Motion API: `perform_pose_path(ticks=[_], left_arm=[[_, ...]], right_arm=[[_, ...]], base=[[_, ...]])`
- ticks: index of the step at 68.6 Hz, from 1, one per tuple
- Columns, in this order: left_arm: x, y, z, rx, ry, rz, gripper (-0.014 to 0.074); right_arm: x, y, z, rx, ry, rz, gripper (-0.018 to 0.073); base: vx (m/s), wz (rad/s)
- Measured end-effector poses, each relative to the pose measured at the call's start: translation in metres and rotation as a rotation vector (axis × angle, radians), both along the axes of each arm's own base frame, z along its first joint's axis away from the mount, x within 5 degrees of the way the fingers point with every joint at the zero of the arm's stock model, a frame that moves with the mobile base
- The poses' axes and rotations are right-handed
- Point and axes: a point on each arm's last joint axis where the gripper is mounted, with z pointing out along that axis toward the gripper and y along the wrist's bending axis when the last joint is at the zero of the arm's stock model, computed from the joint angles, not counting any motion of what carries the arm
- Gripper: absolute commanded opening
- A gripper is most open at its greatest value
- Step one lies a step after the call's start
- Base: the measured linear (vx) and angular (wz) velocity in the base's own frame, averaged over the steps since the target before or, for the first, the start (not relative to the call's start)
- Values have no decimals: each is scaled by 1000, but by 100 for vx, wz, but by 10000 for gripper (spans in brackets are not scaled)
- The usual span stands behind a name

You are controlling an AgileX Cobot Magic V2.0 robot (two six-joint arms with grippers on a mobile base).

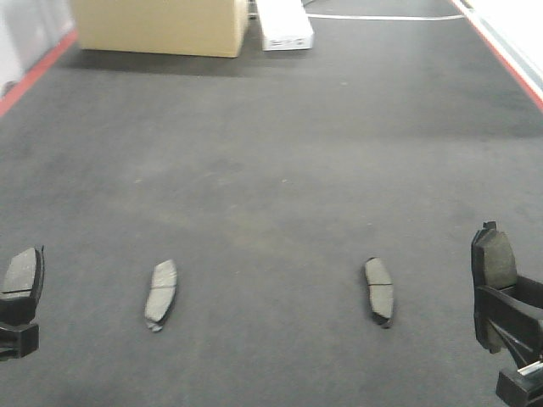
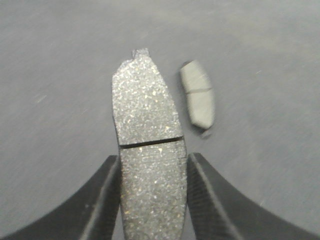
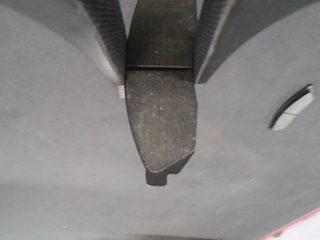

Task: Move and align brake pads A on conveyor
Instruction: 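Hold both pads above the belt behind the two placed pads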

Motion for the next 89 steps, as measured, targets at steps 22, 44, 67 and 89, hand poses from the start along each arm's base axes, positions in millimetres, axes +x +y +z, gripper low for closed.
perform_pose_path(ticks=[22, 44, 67, 89], left_arm=[[0, 0, 0, 0, 0, 0, 76], [0, 0, 0, 0, 0, 0, 76], [0, 0, 0, 0, 0, 0, 76], [1, 0, 1, -5, -17, -2, 76]], right_arm=[[0, 0, 0, -2, 4, -1, 25], [0, 0, 0, -2, 4, -1, 25], [0, 0, 0, -2, 4, -1, 25], [0, 0, 0, -2, 4, -1, 25]], base=[[3, -5], [0, 0], [0, 0], [0, 0]])
